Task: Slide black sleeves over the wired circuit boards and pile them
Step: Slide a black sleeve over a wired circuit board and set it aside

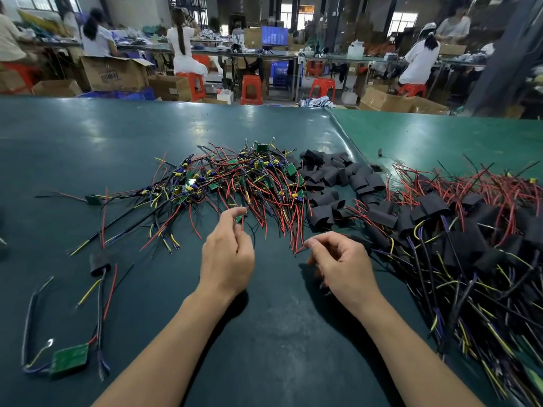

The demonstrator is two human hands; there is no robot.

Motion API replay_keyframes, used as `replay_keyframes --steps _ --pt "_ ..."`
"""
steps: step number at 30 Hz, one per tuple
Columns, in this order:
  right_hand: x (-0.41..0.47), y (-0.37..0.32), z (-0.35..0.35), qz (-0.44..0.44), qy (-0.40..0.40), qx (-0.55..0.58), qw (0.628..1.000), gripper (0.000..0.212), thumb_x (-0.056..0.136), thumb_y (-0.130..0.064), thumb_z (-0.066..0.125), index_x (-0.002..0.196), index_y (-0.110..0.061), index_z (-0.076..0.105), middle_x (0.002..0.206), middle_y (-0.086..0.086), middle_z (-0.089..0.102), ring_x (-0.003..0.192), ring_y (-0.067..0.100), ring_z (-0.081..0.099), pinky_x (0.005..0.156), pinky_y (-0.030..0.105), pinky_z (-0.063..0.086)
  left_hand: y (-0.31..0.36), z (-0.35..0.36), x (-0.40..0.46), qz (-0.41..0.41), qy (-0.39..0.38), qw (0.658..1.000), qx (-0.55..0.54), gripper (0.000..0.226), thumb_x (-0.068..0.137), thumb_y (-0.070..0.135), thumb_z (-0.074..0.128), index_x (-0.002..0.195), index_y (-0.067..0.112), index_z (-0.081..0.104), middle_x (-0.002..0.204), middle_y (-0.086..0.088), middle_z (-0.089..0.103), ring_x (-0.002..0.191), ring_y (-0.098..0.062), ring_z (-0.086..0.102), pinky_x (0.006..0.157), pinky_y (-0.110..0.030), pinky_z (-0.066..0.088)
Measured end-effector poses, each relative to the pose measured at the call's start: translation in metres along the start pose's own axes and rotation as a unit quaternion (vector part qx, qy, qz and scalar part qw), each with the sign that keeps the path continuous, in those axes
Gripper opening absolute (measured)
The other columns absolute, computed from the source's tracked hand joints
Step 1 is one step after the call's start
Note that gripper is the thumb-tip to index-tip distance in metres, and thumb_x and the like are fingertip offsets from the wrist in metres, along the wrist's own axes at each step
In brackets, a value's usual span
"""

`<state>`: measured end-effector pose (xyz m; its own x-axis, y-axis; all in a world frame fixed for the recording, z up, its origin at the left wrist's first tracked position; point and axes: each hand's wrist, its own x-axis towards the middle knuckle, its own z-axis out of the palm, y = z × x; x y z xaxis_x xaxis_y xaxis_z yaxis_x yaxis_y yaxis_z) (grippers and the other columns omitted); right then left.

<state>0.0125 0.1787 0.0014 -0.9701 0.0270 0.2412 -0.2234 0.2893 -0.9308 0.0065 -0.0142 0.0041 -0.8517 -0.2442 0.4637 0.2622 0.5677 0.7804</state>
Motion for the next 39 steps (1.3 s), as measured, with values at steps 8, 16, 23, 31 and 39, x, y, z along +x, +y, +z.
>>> replay_keyframes --steps 8,16,23,31,39 --pt "0.002 -0.002 0.000 -0.089 -0.073 -0.095 0.989 0.069 0.087 -0.006 0.070 0.140 -0.042 0.043 0.106 -0.007 0.063 0.062 0.021 0.057 0.066 0.024 0.048 0.042 -0.014 -0.029 0.255 -0.238 0.929 -0.125 0.020 0.068 0.011 0.041 0.059 0.005 0.057 0.066 0.001 0.054 0.063 -0.011 0.049 0.062 -0.021 0.040" --pt "-0.001 -0.005 -0.001 -0.125 -0.156 -0.120 0.972 0.060 0.080 0.002 0.069 0.129 -0.031 0.061 0.111 -0.010 0.065 0.087 0.009 0.063 0.080 0.018 0.049 0.044 -0.015 -0.027 0.263 -0.246 0.914 -0.185 0.017 0.061 0.012 0.040 0.051 0.004 0.051 0.058 0.001 0.049 0.055 -0.015 0.044 0.058 -0.021 0.035" --pt "0.004 -0.012 -0.005 -0.029 0.020 0.137 0.990 0.022 0.090 -0.034 0.061 0.097 -0.016 0.071 0.104 0.003 0.068 0.084 0.020 0.067 0.065 0.036 0.061 0.036 -0.016 -0.022 0.226 -0.129 0.957 -0.132 0.020 0.084 0.014 0.049 0.099 0.011 0.063 0.077 0.005 0.058 0.073 -0.013 0.057 0.073 -0.023 0.046" --pt "0.012 -0.007 -0.015 0.003 0.121 0.230 0.966 0.028 0.106 -0.032 0.039 0.090 -0.014 0.053 0.064 0.007 0.070 0.046 0.016 0.060 0.044 0.023 0.049 -0.026 -0.031 0.017 -0.074 0.024 0.942 0.327 0.035 0.087 0.030 0.062 0.119 0.015 0.063 0.126 -0.014 0.053 0.126 -0.036 0.036 0.111 -0.047 0.022" --pt "0.007 -0.008 -0.013 0.065 -0.025 0.156 0.985 0.050 0.098 -0.051 0.039 0.097 -0.008 0.065 0.037 0.002 0.037 0.030 0.012 0.027 0.035 0.018 0.024 -0.043 -0.039 0.028 -0.162 0.010 0.933 0.321 0.038 0.093 0.030 0.056 0.126 0.010 0.059 0.137 -0.017 0.048 0.124 -0.039 0.041 0.106 -0.045 0.031"
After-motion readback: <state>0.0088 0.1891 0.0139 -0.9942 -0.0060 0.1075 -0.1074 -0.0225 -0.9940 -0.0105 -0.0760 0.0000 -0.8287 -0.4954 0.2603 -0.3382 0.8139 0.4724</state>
